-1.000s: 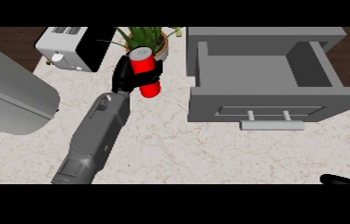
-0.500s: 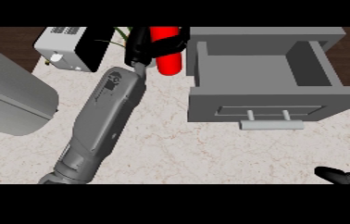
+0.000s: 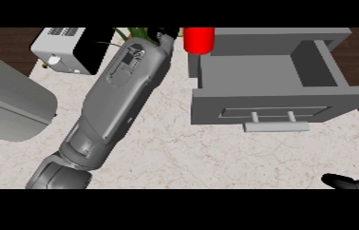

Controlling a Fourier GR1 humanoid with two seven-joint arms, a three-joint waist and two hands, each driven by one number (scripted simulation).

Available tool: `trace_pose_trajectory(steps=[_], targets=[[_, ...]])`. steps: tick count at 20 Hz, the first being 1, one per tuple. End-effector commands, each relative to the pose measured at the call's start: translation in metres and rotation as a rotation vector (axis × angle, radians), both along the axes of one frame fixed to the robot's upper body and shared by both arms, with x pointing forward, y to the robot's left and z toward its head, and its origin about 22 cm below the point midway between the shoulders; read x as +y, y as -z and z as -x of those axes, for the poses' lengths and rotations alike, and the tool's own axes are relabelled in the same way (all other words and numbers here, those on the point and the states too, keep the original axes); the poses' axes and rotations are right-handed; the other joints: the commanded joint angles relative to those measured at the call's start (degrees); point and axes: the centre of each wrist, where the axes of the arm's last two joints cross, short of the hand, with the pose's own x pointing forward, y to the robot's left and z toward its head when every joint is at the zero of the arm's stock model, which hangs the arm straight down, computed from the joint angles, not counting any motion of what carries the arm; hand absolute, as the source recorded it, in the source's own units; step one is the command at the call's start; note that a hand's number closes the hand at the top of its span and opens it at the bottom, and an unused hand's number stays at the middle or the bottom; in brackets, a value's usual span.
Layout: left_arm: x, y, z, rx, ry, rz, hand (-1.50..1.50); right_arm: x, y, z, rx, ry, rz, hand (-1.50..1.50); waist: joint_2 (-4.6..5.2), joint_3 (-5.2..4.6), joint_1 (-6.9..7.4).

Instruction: Pick up the can, place it into the drawer and close the drawer

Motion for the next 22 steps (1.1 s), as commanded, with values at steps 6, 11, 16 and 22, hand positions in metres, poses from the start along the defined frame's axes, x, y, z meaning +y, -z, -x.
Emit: trace_pose_trajectory(steps=[6,11,16,22], targets=[[-0.046,-0.066,0.0,0.026,-0.002,-0.042,1.5,-0.006,-0.006,-0.004,-0.003,0.002,0.003,-1.5,0.22,0.03,-0.92],[-0.058,-0.056,-0.003,0.038,0.002,-0.091,1.5,-0.006,-0.011,-0.013,-0.018,-0.033,0.002,-1.5,0.47,0.07,-2.07],[-0.057,-0.042,-0.011,0.039,-0.073,-0.114,1.5,0.003,-0.016,-0.011,-0.021,-0.06,0.002,-1.5,1.0,0.12,-3.95],[-0.059,-0.041,-0.013,0.023,-0.14,-0.119,1.5,0.007,-0.017,-0.003,-0.017,-0.083,0.012,-1.5,1.31,0.17,-5.5]])
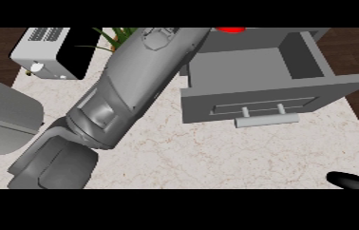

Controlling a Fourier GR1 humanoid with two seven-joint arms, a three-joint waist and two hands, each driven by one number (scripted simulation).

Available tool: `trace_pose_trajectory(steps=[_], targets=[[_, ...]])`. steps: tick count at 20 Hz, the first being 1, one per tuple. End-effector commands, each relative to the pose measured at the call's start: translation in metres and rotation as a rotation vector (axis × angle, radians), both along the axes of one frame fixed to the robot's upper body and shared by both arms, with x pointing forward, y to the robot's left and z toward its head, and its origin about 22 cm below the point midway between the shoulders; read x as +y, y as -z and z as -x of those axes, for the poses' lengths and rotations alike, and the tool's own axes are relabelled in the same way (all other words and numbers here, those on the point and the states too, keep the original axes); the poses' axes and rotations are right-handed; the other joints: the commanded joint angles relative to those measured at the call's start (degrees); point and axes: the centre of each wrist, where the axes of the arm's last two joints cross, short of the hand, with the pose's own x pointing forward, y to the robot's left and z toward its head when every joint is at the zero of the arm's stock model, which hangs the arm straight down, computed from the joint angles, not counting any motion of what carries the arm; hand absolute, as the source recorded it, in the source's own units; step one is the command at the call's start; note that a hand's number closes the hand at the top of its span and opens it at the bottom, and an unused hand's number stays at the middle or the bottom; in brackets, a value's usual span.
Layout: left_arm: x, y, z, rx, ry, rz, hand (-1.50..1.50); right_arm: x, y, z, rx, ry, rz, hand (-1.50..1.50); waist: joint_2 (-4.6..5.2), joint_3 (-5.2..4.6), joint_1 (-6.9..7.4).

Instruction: Pick up the can, place it into the drawer and close the drawer

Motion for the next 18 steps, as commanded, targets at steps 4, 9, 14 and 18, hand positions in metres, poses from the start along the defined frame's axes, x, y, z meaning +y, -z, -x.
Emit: trace_pose_trajectory(steps=[4,9,14,18], targets=[[-0.002,0.0,-0.004,-0.014,-0.099,-0.012,-1.5,0.004,0.003,-0.001,-0.008,-0.014,0.002,-1.5,0.25,0.03,-0.57],[0.002,0.011,-0.006,-0.029,-0.141,-0.006,-1.5,0.007,-0.005,-0.012,-0.015,-0.013,0.076,-1.5,0.62,0.03,-1.23],[-0.003,0.003,-0.003,-0.015,-0.155,0.032,-1.5,0.005,-0.009,-0.019,-0.058,-0.063,0.174,-1.5,0.46,0.08,-1.59],[0.006,0.011,-0.01,-0.021,-0.137,0.064,-1.5,0.004,-0.018,-0.03,-0.106,-0.04,0.303,-1.5,0.88,0.0,-0.04]])
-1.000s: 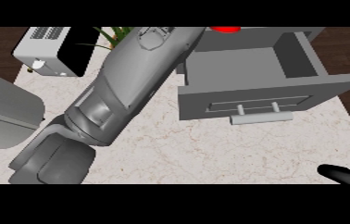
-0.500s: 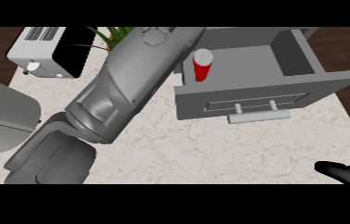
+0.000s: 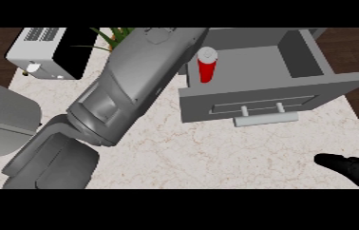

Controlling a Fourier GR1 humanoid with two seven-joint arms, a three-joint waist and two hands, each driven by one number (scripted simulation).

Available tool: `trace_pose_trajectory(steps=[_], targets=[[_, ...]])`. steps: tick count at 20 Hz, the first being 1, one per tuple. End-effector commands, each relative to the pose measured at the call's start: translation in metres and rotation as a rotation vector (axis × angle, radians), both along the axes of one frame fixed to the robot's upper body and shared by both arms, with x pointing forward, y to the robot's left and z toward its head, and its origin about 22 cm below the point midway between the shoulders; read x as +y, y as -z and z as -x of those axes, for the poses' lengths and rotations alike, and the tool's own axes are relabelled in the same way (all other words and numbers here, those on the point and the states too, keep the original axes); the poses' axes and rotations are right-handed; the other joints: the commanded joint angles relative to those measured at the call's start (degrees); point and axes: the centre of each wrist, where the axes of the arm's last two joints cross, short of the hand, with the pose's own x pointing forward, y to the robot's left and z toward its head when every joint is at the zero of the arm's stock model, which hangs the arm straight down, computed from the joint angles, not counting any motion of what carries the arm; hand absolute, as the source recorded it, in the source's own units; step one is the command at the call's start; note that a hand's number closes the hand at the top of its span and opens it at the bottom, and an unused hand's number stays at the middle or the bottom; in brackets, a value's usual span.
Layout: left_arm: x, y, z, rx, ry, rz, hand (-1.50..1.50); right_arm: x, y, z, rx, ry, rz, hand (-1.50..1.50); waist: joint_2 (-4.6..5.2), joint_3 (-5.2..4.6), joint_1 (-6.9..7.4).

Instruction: Pick up the can, place it into the drawer and close the drawer

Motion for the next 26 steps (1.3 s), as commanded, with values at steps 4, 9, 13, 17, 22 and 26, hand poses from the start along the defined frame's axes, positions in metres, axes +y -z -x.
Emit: trace_pose_trajectory(steps=[4,9,13,17,22,26], targets=[[-0.001,-0.004,0.001,0.0,0.012,0.073,-1.5,0.025,-0.009,-0.021,-0.058,-0.004,0.246,-1.5,0.26,-0.06,0.38],[-0.002,-0.007,0.001,-0.009,-0.005,0.086,-1.5,0.043,0.004,-0.04,-0.047,0.039,0.405,-1.5,0.04,-0.07,1.65],[-0.003,-0.008,0.002,-0.028,0.008,0.079,-1.5,0.054,0.021,-0.069,-0.028,0.046,0.558,-1.5,-0.23,-0.07,3.32],[-0.001,-0.003,-0.001,-0.022,-0.02,0.056,-1.5,0.06,0.029,-0.094,-0.014,0.035,0.644,-1.5,-0.47,-0.08,3.76],[0.012,-0.005,-0.007,-0.042,-0.003,0.049,-1.5,0.076,0.077,-0.111,0.012,0.068,0.784,-1.5,-0.51,-0.1,4.78],[0.008,-0.001,-0.004,0.005,0.021,0.088,-1.5,0.093,0.098,-0.142,0.013,0.095,0.831,-1.5,-0.92,-0.13,6.26]])
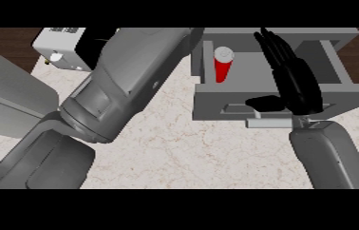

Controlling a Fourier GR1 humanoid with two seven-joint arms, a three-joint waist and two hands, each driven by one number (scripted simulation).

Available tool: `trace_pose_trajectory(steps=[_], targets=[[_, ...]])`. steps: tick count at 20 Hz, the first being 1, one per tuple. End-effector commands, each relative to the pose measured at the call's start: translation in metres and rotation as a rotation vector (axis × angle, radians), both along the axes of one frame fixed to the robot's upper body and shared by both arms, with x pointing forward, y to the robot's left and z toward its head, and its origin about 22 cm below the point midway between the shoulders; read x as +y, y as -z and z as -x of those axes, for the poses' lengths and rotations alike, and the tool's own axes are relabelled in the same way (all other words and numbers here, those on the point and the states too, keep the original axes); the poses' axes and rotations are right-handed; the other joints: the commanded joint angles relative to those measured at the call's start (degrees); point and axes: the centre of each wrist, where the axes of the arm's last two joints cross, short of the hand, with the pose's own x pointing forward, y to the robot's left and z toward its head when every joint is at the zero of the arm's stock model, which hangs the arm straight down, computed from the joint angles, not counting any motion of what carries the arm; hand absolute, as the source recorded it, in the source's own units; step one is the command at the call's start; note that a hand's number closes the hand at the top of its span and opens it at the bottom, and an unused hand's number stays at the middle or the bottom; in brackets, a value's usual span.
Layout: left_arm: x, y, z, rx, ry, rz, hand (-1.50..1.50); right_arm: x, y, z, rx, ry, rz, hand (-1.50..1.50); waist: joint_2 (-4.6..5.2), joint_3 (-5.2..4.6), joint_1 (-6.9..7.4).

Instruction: Pick up the can, place it into the drawer and close the drawer

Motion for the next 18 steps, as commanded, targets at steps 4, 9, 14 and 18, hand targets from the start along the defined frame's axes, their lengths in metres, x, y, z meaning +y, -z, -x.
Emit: trace_pose_trajectory(steps=[4,9,14,18], targets=[[0.035,-0.012,-0.013,0.005,-0.029,-0.006,-1.5,0.007,0.036,-0.042,-0.016,0.031,0.11,-1.5,-0.2,-0.01,1.02],[0.038,-0.002,-0.012,0.0,-0.02,0.001,-1.5,0.022,0.053,-0.07,-0.048,0.085,0.116,-1.5,-0.15,-0.01,2.25],[0.056,0.0,-0.015,0.01,-0.043,-0.007,-1.5,0.035,0.042,-0.092,-0.139,0.165,0.112,-1.5,-0.4,-0.03,3.08],[0.074,-0.006,-0.016,0.021,-0.042,-0.014,-1.5,0.036,0.04,-0.106,-0.179,0.178,0.101,-1.5,-0.54,-0.03,3.97]])
